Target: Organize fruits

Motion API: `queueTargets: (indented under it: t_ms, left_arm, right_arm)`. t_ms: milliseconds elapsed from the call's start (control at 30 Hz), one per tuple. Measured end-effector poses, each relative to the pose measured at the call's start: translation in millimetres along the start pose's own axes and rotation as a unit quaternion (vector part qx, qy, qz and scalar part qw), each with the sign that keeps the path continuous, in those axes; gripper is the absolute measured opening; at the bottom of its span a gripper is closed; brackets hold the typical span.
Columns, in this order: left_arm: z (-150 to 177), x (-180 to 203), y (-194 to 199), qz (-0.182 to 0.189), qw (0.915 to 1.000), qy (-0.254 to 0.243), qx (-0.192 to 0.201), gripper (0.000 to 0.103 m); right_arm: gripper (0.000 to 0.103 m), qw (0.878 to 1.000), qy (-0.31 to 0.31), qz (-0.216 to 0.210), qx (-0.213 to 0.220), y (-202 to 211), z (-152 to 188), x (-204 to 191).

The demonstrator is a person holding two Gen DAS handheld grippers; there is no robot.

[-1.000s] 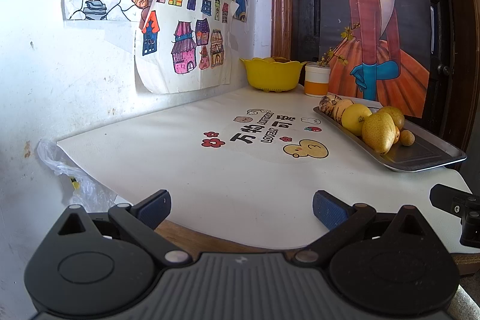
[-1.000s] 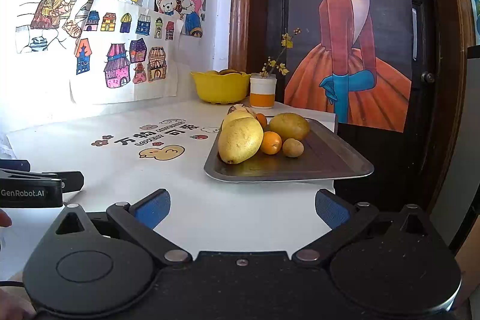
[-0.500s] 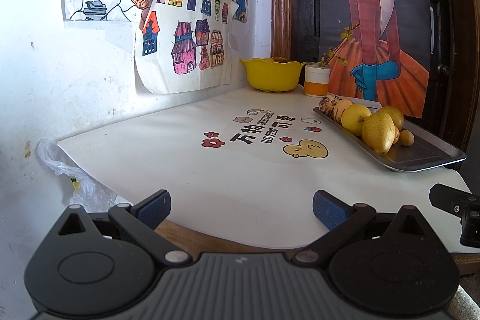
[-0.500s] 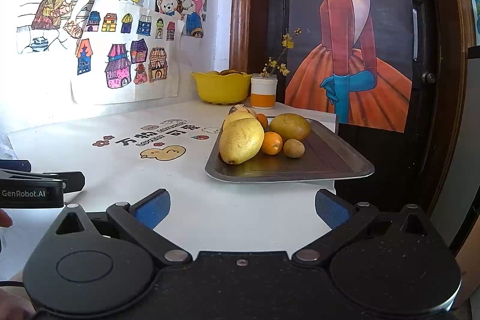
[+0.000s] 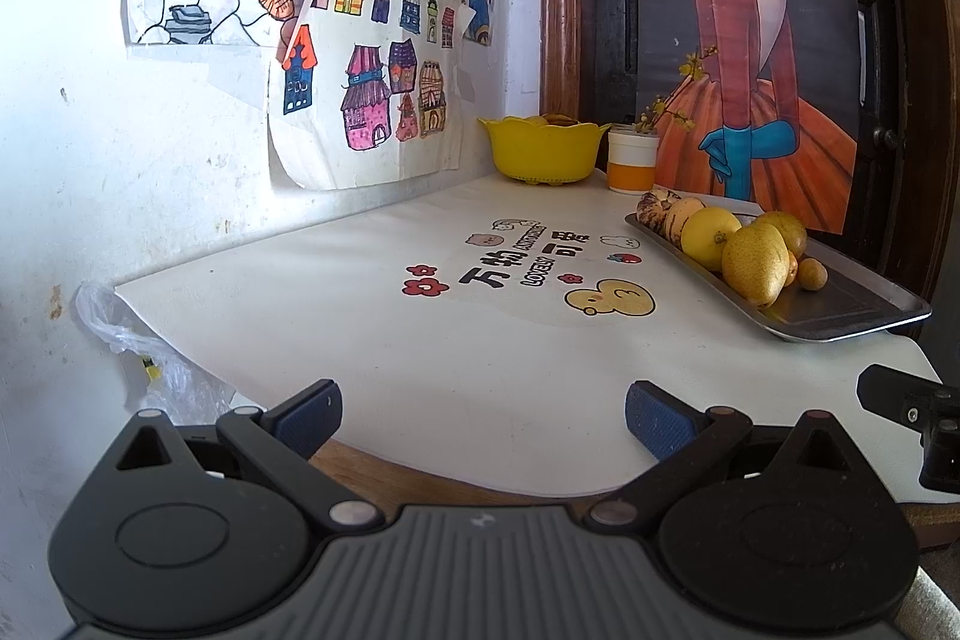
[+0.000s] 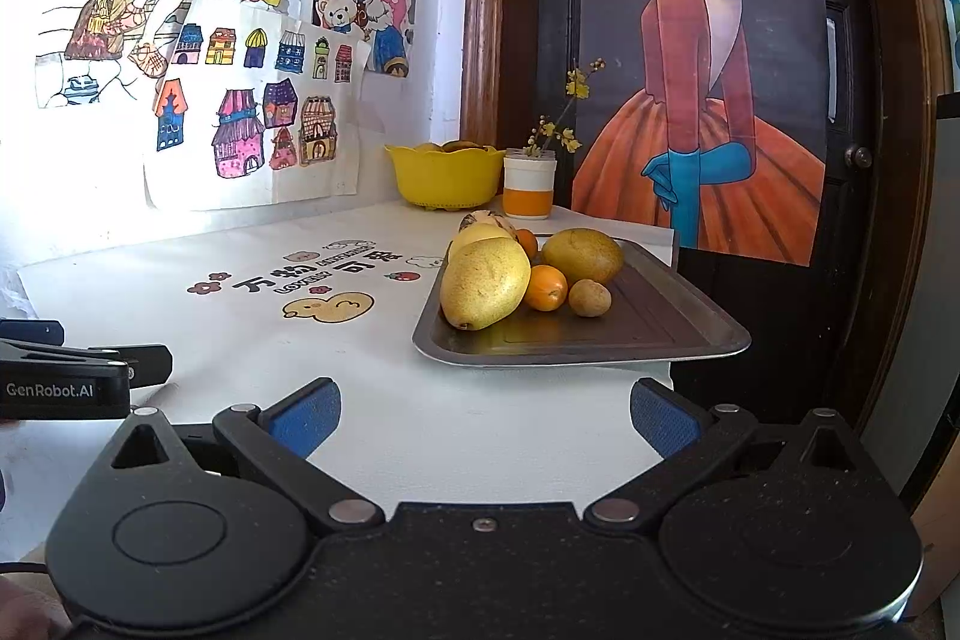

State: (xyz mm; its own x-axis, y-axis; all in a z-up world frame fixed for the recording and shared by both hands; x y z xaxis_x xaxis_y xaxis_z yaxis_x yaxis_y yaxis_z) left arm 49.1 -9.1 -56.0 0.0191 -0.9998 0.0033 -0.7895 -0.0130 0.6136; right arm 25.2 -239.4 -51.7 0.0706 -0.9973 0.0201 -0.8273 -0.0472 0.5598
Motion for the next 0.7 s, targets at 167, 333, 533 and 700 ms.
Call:
queueTargets:
  t_ms: [167,333,533,700]
  left_arm:
    - [0.2,0.1,2.9,0.000,1.0000,0.000,0.006,0.103]
    - [-0.3,-1.2,3.1,-0.002,1.0000,0.000,0.007,0.103]
    - [-0.4,-1.3,3.3,-0.003,1.0000,-0.003,0.008,0.103]
    - [-0.4,-1.5,3.5,-0.002,0.9999,-0.005,0.009,0.103]
  right_arm:
    - [0.102,1.000,0.000,0.001,0.000,0.3,0.0,-0.4]
    - [0.102,1.000,0.000,0.001,0.000,0.5,0.1,-0.9]
    - [0.102,1.000,0.000,0.001,0.000,0.6,0.3,-1.4]
    - [0.102,1.000,0.000,0.001,0.000,0.6,0.3,-1.5]
Point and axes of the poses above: each gripper's, at about its wrist camera, not at the fingertips, and y roughly against the way its jaws point, x to its right, z to its underside, the point moved 7 cm from there along -y, roughly the way its jaws point, and after that the axes turned 14 degrees about -x, right-handed, at the moved point
